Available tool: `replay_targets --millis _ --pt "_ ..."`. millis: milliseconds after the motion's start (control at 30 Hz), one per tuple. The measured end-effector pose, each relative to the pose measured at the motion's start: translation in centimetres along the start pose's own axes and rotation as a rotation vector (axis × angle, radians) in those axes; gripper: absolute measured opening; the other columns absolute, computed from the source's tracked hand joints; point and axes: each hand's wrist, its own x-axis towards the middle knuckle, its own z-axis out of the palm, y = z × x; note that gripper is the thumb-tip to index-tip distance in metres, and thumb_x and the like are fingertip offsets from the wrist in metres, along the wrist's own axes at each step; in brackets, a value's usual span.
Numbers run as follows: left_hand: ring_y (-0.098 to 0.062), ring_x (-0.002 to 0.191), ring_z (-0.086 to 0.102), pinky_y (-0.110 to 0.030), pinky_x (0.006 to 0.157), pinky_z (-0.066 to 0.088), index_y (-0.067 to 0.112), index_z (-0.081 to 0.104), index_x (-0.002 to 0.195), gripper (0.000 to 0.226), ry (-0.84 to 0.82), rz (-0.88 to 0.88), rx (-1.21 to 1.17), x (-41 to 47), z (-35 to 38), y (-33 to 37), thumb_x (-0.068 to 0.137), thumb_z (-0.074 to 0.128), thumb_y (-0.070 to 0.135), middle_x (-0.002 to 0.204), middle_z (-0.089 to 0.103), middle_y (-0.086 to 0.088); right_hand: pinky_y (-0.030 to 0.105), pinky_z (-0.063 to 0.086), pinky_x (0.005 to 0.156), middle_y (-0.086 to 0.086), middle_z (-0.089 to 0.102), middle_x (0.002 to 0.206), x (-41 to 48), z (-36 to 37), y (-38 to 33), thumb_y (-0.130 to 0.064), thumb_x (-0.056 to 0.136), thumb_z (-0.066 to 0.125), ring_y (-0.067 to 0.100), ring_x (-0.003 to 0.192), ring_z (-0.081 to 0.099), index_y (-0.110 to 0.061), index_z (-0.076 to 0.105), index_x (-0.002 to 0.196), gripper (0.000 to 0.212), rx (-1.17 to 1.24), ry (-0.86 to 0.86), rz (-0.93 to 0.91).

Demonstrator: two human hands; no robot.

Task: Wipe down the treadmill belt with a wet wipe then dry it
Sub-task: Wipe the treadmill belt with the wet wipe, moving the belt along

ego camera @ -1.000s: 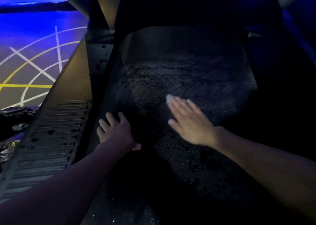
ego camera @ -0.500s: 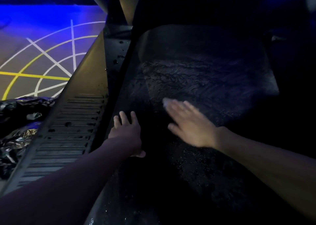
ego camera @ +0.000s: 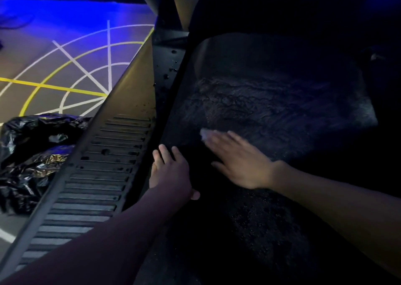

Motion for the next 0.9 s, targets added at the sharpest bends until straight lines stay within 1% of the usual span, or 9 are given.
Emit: replay_targets --millis 100,233,333,467,500,600,733,833,900 --pt "-0.043 0.147 -0.003 -0.042 0.119 0.015 -0.005 -0.004 0.15 0.126 0.051 -0.024 -0.01 -0.5 0.4 0.6 0.072 0.081 0.044 0.156 -0.007 -0.032 0.04 -0.011 0.123 0.003 -0.026 0.163 1.6 -0.3 0.2 -0.054 0.102 0.007 0.019 0.151 -0.022 -0.013 -0.014 0.157 0.071 0.017 0.021 0.212" --pt "-0.036 0.139 0.021 -0.038 0.111 0.031 -0.005 0.017 0.146 0.111 0.147 -0.028 -0.034 -1.1 0.7 0.9 0.069 0.083 0.041 0.15 0.017 -0.025 0.035 -0.011 0.123 0.001 -0.021 0.165 2.1 0.3 -1.3 -0.057 0.091 -0.007 0.015 0.151 -0.02 -0.014 -0.012 0.158 0.08 -0.05 -0.027 -0.079" --pt "-0.035 0.142 0.017 -0.037 0.113 0.03 -0.004 0.016 0.147 0.112 0.134 -0.02 -0.084 -1.1 0.8 0.7 0.069 0.083 0.039 0.154 0.013 -0.024 0.038 -0.011 0.123 0.002 -0.023 0.164 3.7 -0.2 -0.4 -0.056 0.091 -0.009 0.017 0.151 -0.019 -0.012 -0.013 0.157 0.079 0.007 0.061 0.21" --pt "-0.034 0.148 0.003 -0.036 0.118 0.019 -0.004 0.006 0.151 0.112 0.142 -0.002 -0.158 -1.1 1.2 0.6 0.076 0.08 0.033 0.158 -0.002 -0.024 0.039 -0.006 0.124 0.005 -0.018 0.165 4.0 0.8 -2.5 -0.052 0.094 -0.008 0.019 0.152 -0.017 -0.01 -0.01 0.157 0.076 -0.067 0.004 -0.106" --pt "-0.034 0.149 -0.002 -0.035 0.12 0.014 -0.005 0.003 0.151 0.111 0.141 0.0 -0.169 -1.2 1.4 0.6 0.078 0.078 0.032 0.159 -0.006 -0.024 0.038 -0.006 0.124 0.003 -0.019 0.165 4.2 0.5 -2.2 -0.051 0.097 -0.004 0.017 0.152 -0.016 -0.012 -0.01 0.157 0.072 -0.071 0.013 -0.088" --pt "-0.037 0.148 -0.011 -0.037 0.122 0.004 -0.007 -0.001 0.15 0.106 0.157 0.004 -0.196 -1.0 1.9 0.7 0.084 0.074 0.027 0.158 -0.011 -0.028 0.039 -0.009 0.123 0.003 -0.021 0.165 6.5 -0.2 -2.2 -0.048 0.103 0.011 0.018 0.152 -0.017 -0.012 -0.011 0.157 0.069 -0.018 0.054 0.217" --pt "-0.036 0.149 -0.008 -0.037 0.122 0.003 -0.005 0.006 0.151 0.096 0.224 -0.019 -0.224 -0.9 2.5 1.0 0.084 0.072 0.017 0.158 -0.003 -0.028 0.035 -0.009 0.122 -0.001 -0.014 0.166 7.8 0.3 -3.9 -0.044 0.103 0.005 0.012 0.152 -0.015 -0.016 -0.005 0.159 0.064 -0.051 -0.052 -0.096" --pt "-0.032 0.144 0.015 -0.031 0.116 0.021 -0.001 0.025 0.144 0.083 0.291 -0.078 -0.311 -1.0 2.5 1.1 0.081 0.075 0.018 0.153 0.013 -0.019 0.035 -0.005 0.122 -0.004 -0.008 0.167 9.1 -0.3 -3.3 -0.037 0.106 0.019 0.011 0.153 -0.007 -0.016 0.0 0.159 0.061 0.004 0.04 0.059" --pt "-0.026 0.128 0.03 -0.027 0.106 0.029 0.007 0.033 0.133 0.077 0.344 -0.106 -0.328 -1.2 2.3 0.9 0.075 0.08 0.024 0.139 0.027 -0.01 0.036 0.014 0.122 0.003 0.021 0.165 9.5 0.0 -5.1 -0.035 0.103 0.027 0.016 0.152 0.018 -0.011 0.029 0.156 0.058 0.008 0.113 0.01"
